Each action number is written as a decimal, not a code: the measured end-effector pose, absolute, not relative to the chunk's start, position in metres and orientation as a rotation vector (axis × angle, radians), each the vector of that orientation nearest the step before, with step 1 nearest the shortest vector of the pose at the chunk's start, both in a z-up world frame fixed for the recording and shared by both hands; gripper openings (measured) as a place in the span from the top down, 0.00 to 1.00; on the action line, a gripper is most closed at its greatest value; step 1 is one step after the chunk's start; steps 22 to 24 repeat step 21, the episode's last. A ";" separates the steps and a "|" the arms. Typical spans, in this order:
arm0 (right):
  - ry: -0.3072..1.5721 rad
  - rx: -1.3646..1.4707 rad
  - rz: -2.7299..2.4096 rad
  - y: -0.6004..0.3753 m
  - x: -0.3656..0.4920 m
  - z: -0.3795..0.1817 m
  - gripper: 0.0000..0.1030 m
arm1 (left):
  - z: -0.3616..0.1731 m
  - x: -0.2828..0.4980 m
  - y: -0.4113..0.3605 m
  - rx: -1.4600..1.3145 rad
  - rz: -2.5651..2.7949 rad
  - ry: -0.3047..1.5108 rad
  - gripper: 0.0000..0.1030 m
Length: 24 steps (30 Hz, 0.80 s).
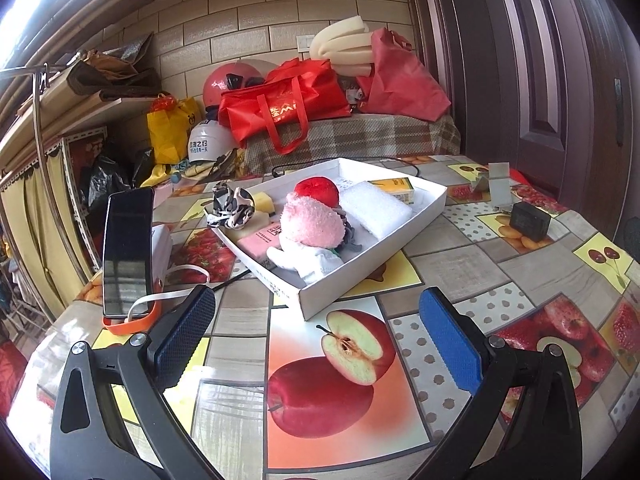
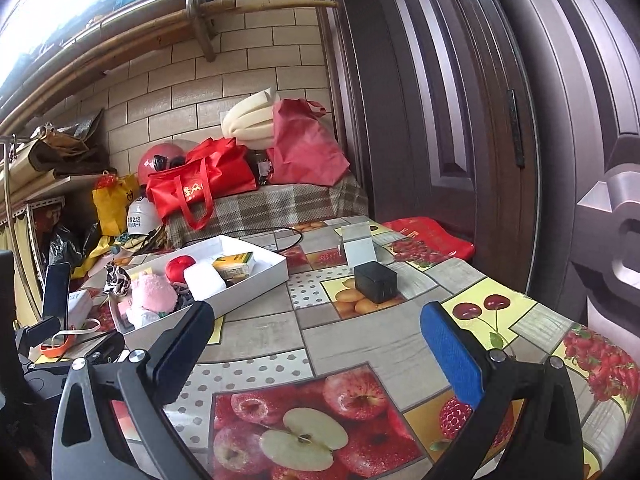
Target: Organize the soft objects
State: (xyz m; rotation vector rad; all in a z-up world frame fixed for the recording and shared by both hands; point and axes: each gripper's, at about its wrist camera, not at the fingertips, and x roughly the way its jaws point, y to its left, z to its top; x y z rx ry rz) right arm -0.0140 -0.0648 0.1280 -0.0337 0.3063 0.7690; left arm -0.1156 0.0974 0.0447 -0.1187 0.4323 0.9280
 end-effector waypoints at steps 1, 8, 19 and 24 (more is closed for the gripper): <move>0.303 -0.031 0.769 -0.066 -0.014 0.128 0.00 | 0.045 -0.116 0.097 -0.116 0.925 0.430 0.00; 0.316 0.003 0.763 -0.070 -0.008 0.128 0.00 | 0.046 -0.116 0.096 -0.118 0.918 0.425 0.00; 0.324 0.009 0.760 -0.071 -0.008 0.128 0.00 | 0.046 -0.116 0.094 -0.124 0.900 0.425 0.00; 0.325 0.004 0.761 -0.071 -0.006 0.127 0.00 | 0.045 -0.116 0.094 -0.128 0.891 0.426 0.00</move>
